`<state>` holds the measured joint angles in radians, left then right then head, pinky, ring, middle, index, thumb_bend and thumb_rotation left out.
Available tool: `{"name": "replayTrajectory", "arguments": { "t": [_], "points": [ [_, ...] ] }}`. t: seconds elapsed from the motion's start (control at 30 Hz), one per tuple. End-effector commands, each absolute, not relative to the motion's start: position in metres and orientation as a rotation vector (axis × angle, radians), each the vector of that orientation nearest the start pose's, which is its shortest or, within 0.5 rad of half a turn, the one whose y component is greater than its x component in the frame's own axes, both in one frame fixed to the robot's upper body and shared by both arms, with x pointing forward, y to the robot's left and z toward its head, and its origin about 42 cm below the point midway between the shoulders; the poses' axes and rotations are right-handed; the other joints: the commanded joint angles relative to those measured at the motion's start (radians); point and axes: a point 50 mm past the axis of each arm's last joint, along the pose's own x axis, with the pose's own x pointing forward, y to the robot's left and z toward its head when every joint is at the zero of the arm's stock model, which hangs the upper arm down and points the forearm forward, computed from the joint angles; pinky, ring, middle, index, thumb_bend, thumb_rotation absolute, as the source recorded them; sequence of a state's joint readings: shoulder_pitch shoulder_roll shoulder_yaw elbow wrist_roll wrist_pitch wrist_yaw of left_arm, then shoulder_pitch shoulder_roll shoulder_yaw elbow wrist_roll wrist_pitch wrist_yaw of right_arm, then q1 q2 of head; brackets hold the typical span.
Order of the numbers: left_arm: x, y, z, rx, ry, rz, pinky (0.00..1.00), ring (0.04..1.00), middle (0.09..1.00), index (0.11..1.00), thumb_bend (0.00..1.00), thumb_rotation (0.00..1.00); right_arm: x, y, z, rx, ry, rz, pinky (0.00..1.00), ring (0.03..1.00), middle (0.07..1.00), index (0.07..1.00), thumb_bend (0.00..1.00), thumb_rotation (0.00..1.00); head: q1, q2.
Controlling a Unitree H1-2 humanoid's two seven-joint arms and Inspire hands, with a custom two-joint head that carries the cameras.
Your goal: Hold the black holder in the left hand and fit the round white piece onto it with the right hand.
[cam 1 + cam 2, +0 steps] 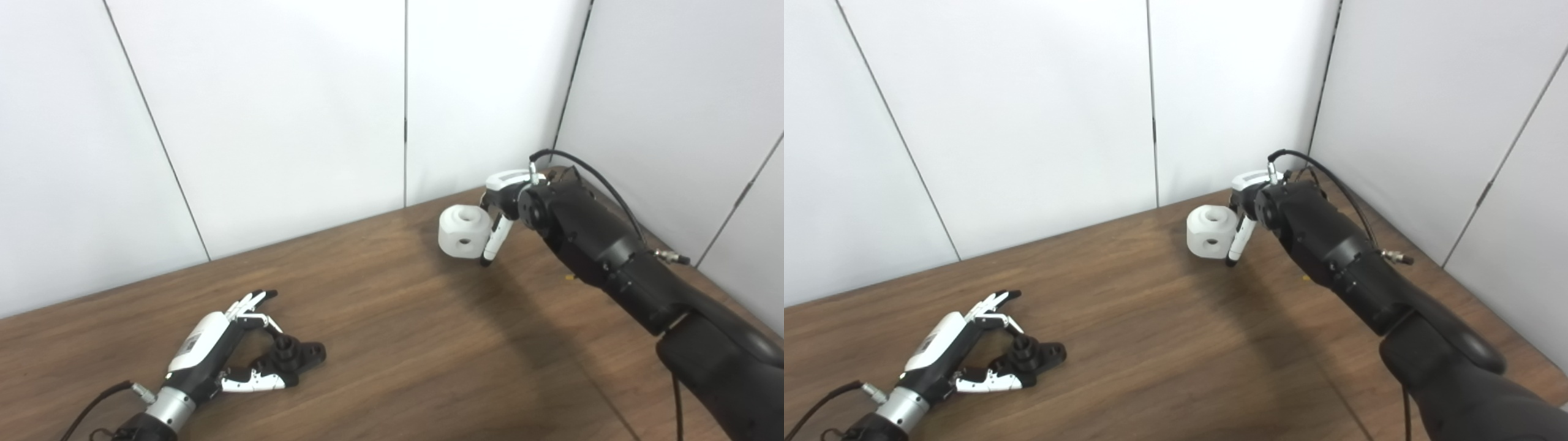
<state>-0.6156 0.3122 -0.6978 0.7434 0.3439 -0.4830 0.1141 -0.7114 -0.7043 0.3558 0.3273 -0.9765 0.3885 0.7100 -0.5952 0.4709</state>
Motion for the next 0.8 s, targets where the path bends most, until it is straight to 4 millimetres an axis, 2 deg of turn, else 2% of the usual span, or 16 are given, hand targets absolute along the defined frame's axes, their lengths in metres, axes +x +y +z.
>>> {"name": "replayTrajectory", "arguments": {
  "t": [0.0,0.27,0.77],
  "points": [
    [0.366,0.2022,0.0191,0.966,-0.081,-0.857,1.0,1.0,0.959,0.482,0.52,0.06,0.4742,-0.3794,0.314,-1.657,0.447,0.077,0.98,0.994,0.978,0.812,1.0,0.44,-0.001,0.0],
    [0.3646,0.2032,0.0183,0.969,-0.08,-0.86,1.0,1.0,0.956,0.482,0.52,0.06,0.473,-0.3794,0.3082,-1.67,0.378,0.047,0.92,0.955,0.938,0.764,0.99,0.4,-0.001,0.003],
    [0.3632,0.2032,0.0168,0.964,-0.076,-0.857,1.0,1.0,0.954,0.482,0.52,0.06,0.4765,-0.3747,0.3065,-1.69,0.356,0.022,0.92,0.956,0.937,0.781,0.98,0.41,0.006,0.008]
  ]
}}
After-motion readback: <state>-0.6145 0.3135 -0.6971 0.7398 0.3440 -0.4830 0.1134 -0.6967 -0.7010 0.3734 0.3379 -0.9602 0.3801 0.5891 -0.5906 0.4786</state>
